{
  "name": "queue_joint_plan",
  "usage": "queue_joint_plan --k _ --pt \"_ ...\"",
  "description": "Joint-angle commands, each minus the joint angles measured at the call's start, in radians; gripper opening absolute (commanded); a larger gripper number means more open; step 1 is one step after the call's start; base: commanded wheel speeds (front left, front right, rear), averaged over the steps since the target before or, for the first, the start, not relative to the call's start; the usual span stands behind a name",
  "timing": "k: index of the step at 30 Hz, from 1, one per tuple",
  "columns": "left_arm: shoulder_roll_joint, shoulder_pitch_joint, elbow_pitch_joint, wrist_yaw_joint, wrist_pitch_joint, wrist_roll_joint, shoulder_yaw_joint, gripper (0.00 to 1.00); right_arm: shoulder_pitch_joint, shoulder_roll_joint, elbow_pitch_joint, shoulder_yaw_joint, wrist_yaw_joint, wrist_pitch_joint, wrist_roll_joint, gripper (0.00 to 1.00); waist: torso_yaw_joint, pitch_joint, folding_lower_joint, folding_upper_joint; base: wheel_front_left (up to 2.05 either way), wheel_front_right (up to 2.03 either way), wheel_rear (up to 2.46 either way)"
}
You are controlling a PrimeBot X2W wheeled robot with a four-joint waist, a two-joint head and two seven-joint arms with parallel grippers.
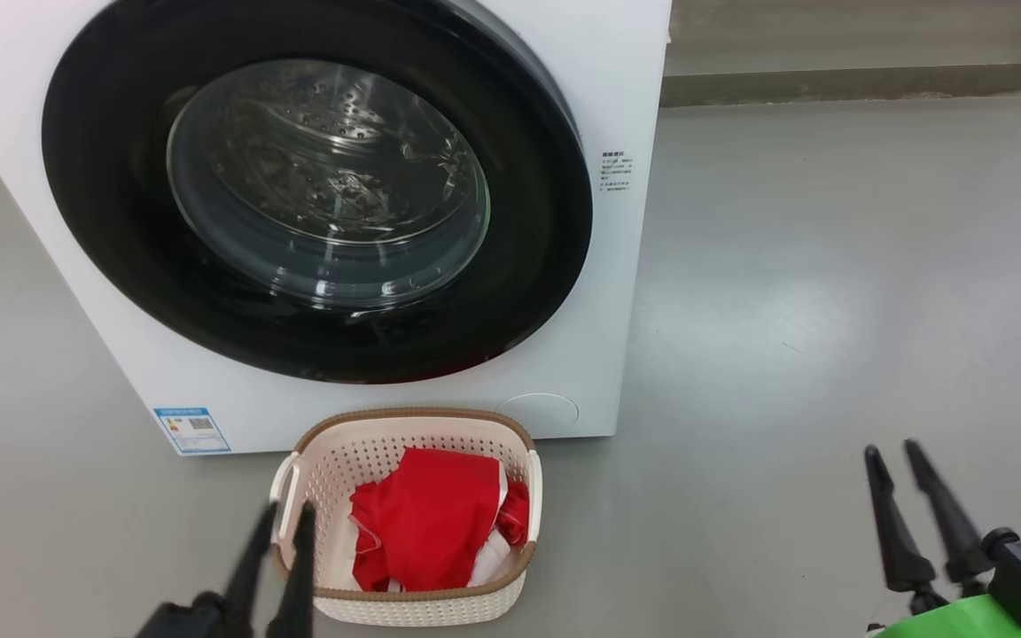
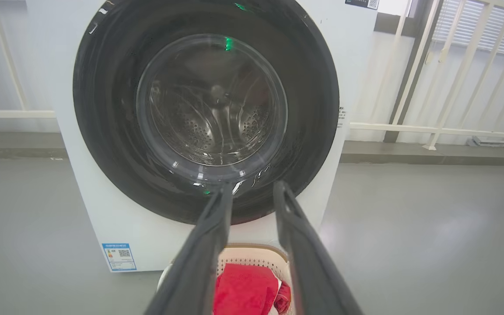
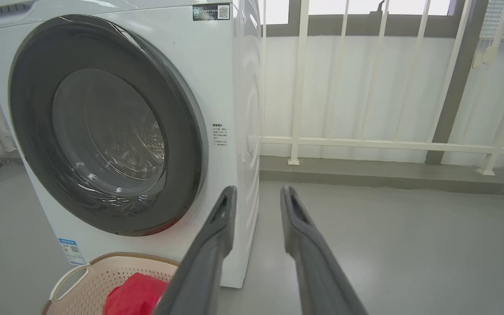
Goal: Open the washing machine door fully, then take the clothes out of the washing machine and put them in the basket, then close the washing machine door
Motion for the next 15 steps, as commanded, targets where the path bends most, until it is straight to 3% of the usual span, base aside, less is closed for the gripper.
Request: queue_joint_plan --k 1,11,15 --pt "-0.001 0.006 0.014 0.000 0.002 -0.002 -0.001 0.00 0.001 0.002 0.016 -0.001 0.000 0.001 0.002 0.00 0.000 0.000 0.0000 -0.0001 0.00 0.00 0.00" --pt "-0.002 0.025 0.062 -0.005 0.029 -0.077 0.004 0.00 -0.011 0.014 0.073 -0.003 0.000 0.022 0.079 0.00 0.000 0.001 0.0019 -0.0001 0.00 0.00 0.00" --pt "-0.002 0.021 0.064 -0.008 0.040 -0.122 0.010 0.00 -0.017 0.014 0.076 -0.003 0.000 0.033 0.125 0.00 0.000 0.005 0.0002 -0.0001 0.00 0.00 0.00"
